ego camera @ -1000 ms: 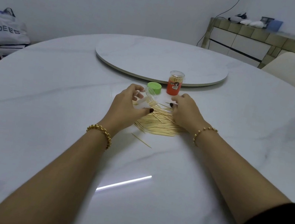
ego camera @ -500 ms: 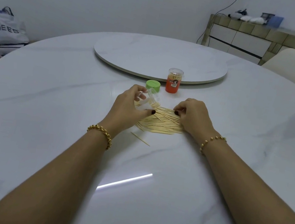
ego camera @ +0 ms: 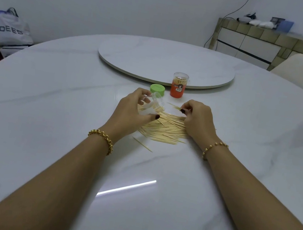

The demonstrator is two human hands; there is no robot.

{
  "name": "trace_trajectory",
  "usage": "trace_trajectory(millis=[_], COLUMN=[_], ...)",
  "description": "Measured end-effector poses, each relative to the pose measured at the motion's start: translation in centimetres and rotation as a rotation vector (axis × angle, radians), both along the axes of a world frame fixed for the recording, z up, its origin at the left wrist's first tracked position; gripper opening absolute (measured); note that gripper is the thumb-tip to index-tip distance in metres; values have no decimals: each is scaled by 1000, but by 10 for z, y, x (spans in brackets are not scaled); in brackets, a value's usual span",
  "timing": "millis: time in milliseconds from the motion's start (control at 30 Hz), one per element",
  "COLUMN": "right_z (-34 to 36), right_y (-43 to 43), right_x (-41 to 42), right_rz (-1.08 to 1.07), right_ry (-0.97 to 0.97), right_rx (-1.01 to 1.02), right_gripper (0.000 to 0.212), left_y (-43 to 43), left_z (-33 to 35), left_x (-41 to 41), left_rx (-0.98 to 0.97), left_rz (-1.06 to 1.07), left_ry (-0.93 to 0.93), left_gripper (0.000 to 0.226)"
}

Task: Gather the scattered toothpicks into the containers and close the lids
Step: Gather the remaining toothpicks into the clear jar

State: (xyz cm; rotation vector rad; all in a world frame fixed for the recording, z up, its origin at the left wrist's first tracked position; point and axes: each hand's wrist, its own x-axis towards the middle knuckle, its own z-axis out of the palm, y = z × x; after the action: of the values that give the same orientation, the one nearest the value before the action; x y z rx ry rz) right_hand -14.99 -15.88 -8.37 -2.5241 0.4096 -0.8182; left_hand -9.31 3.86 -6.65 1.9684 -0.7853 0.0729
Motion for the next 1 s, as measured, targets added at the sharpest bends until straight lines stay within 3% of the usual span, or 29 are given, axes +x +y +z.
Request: trace_trajectory(millis=[167, 467, 700, 800, 1000], right_z=[12, 14, 18, 23, 18], right_y=[3, 22, 28, 13, -23], right_x=[-6, -6, -12, -18, -46], right_rz=[47, 247, 273, 198, 33], right_ry=[-196, -308, -376, -299, 152], right_rx=[168, -238, -195, -140, -27], right_gripper=[20, 21, 39, 40, 33], left_y=[-1, -1, -2, -5, -10], left_z=[-2, -3, -3, -3, -2], left_x=[0, 0, -2, -4, -11], left_rx=[16, 26, 33, 53, 52], left_rz=[-6, -8, -23, -45, -82], left_ry=[-16, -20, -17, -9, -25], left_gripper=[54, 55, 56, 57, 55])
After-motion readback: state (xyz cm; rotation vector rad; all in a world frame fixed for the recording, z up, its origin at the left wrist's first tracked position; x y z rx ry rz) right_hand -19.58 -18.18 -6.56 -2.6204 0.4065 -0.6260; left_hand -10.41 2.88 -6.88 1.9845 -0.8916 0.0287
